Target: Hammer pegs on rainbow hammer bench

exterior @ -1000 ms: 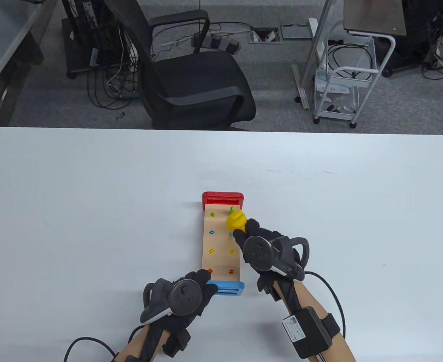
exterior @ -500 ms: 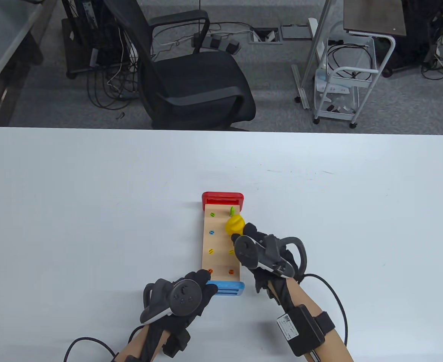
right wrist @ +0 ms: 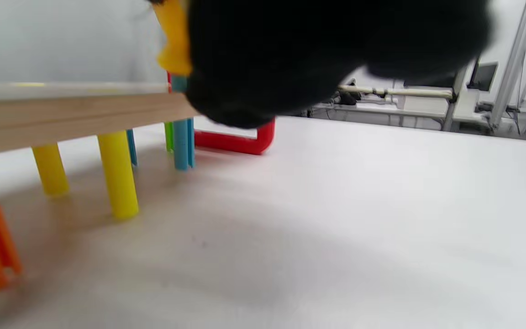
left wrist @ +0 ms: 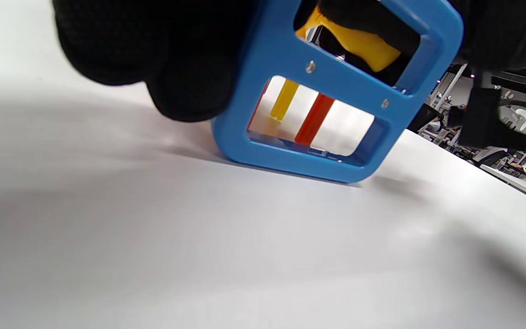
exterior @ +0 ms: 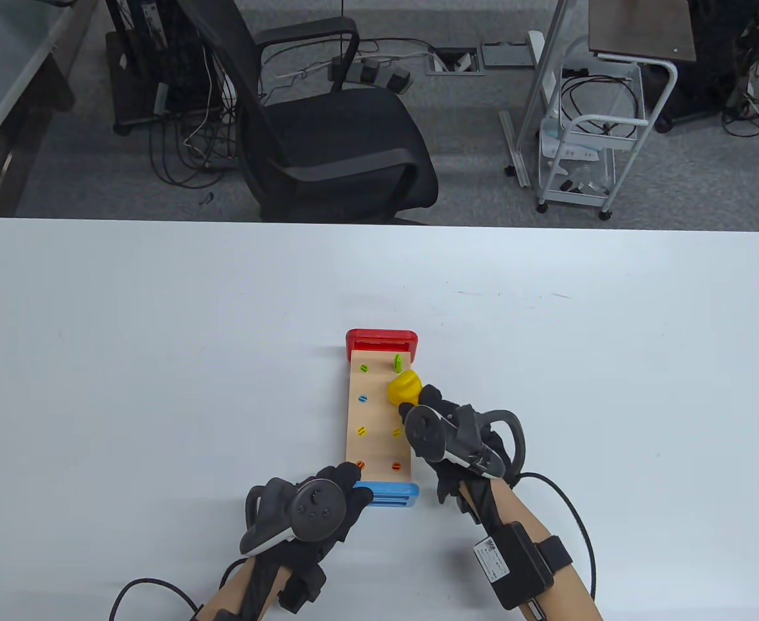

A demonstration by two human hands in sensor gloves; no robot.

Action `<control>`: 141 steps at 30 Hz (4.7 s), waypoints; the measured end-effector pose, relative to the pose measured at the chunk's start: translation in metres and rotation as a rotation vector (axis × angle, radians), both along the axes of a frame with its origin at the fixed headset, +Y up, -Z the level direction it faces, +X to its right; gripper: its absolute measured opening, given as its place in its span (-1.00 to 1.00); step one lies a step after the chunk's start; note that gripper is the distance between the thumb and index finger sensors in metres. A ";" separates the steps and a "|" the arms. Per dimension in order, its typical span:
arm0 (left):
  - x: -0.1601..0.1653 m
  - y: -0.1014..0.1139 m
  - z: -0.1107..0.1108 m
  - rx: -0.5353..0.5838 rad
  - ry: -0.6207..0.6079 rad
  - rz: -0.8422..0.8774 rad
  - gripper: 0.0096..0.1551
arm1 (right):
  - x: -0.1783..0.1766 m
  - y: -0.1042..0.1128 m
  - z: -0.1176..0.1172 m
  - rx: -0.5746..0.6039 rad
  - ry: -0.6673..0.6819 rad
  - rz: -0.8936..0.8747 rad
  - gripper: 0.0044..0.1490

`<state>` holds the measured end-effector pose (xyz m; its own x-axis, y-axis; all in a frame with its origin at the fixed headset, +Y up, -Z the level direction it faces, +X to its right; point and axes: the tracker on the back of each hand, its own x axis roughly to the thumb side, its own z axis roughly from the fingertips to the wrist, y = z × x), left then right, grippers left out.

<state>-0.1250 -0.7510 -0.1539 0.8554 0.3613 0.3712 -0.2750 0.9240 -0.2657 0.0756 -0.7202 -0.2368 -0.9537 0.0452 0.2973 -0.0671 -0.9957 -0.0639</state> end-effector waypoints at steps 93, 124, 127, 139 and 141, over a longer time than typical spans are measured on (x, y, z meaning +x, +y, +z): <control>0.000 0.000 -0.001 -0.011 -0.005 -0.005 -0.19 | -0.007 0.030 -0.033 0.091 -0.060 0.008 -0.20; 0.000 0.000 -0.001 -0.022 -0.009 -0.004 -0.19 | -0.002 0.046 -0.026 0.139 -0.027 -0.038 -0.19; 0.000 0.000 -0.001 -0.021 -0.009 -0.005 -0.19 | 0.013 0.044 -0.017 0.141 -0.030 0.076 -0.18; 0.000 0.000 0.000 -0.006 -0.004 -0.006 -0.19 | 0.144 0.022 -0.004 0.027 -0.351 0.125 -0.15; 0.000 0.000 0.000 -0.006 -0.004 -0.007 -0.19 | 0.166 0.012 -0.004 -0.039 -0.405 0.113 -0.10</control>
<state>-0.1249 -0.7505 -0.1543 0.8564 0.3579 0.3721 -0.2678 0.9241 -0.2726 0.2413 -0.7084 -0.2404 -0.9927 -0.0623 -0.1029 0.0651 -0.9976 -0.0245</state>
